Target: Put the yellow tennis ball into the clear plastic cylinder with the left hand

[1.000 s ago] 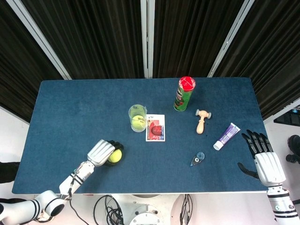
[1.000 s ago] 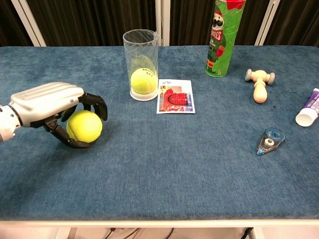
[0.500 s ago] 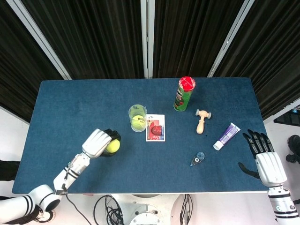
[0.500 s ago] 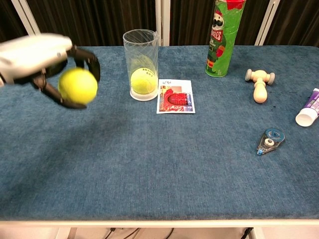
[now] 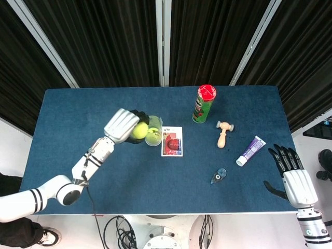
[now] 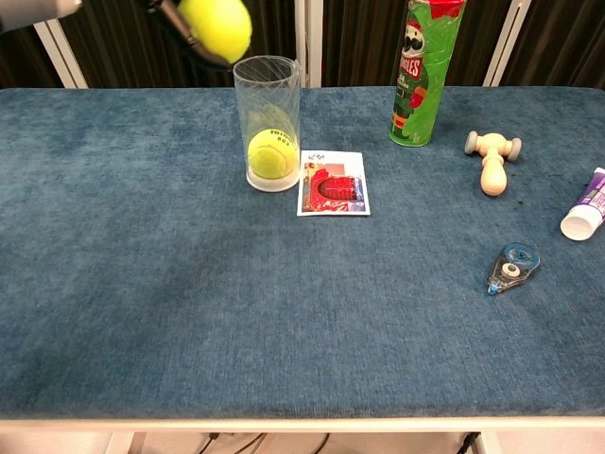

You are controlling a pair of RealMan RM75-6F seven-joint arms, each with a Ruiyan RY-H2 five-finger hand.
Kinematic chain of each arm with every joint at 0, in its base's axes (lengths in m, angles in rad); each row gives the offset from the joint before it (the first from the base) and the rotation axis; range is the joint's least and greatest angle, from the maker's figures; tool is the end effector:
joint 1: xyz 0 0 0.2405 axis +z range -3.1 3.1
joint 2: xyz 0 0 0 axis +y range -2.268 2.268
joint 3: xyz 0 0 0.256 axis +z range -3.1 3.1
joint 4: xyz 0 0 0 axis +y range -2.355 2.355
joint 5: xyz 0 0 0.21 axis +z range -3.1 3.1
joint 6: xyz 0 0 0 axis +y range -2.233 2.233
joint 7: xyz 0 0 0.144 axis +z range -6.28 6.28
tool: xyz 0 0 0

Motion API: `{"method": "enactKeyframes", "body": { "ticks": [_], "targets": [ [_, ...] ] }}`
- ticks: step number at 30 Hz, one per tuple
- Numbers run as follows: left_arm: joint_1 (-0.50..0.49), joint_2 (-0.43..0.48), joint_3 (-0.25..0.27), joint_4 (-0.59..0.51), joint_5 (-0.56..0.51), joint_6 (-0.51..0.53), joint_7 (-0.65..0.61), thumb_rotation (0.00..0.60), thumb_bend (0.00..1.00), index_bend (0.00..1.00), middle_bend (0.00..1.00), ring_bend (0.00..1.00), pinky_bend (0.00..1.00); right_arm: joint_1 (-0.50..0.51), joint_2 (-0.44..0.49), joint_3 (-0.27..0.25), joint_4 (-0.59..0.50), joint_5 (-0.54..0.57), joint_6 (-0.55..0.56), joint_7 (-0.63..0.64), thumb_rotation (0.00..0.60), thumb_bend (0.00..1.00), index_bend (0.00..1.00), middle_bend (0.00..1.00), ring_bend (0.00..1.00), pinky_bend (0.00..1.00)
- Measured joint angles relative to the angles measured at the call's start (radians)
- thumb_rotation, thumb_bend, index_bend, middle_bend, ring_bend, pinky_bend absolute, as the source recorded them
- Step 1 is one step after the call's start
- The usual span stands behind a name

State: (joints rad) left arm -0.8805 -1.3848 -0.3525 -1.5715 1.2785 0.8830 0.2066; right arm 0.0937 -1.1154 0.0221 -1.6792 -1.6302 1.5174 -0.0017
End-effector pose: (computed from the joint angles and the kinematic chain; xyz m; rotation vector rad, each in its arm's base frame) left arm -0.0518 0.3832 0.0519 -1.9527 -0.7128 -1.2331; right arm -0.2793 -0.1752 0.1484 1.4807 -0.8875 1.0332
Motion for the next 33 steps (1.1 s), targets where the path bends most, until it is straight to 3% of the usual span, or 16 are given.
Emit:
{"method": "enactKeyframes", "body": {
  "ticks": [12, 20, 25, 33],
  "targets": [
    [-0.096, -0.075, -0.001, 0.078, -0.127, -0.032, 0.098, 0.6, 0.24, 0.51, 0.54, 0.57, 0.79, -0.006, 0.012, -0.002, 0.005, -0.011, 0.017, 0.034, 0.6, 0.16, 0.0, 0.0, 0.0, 0.0],
    [-0.109, -0.091, 0.005, 0.108, -0.131, -0.021, 0.046, 0.6, 0.21, 0.33, 0.33, 0.32, 0.53, -0.001, 0.011, -0.001, 0.006, -0.007, 0.002, 0.032, 0.6, 0.16, 0.0, 0.0, 0.0, 0.0],
    [-0.114, -0.097, 0.005, 0.126, -0.108, -0.003, 0.001, 0.6, 0.19, 0.23, 0.24, 0.25, 0.47, 0.0, 0.01, 0.002, 0.006, 0.001, 0.001, 0.029, 0.6, 0.16, 0.0, 0.0, 0.0, 0.0],
    [-0.103, -0.087, 0.016, 0.126, -0.091, 0.04, -0.016, 0.6, 0.16, 0.21, 0.21, 0.21, 0.38, 0.001, 0.009, 0.007, 0.011, 0.013, -0.006, 0.034, 0.6, 0.16, 0.0, 0.0, 0.0, 0.0]
  ]
}}
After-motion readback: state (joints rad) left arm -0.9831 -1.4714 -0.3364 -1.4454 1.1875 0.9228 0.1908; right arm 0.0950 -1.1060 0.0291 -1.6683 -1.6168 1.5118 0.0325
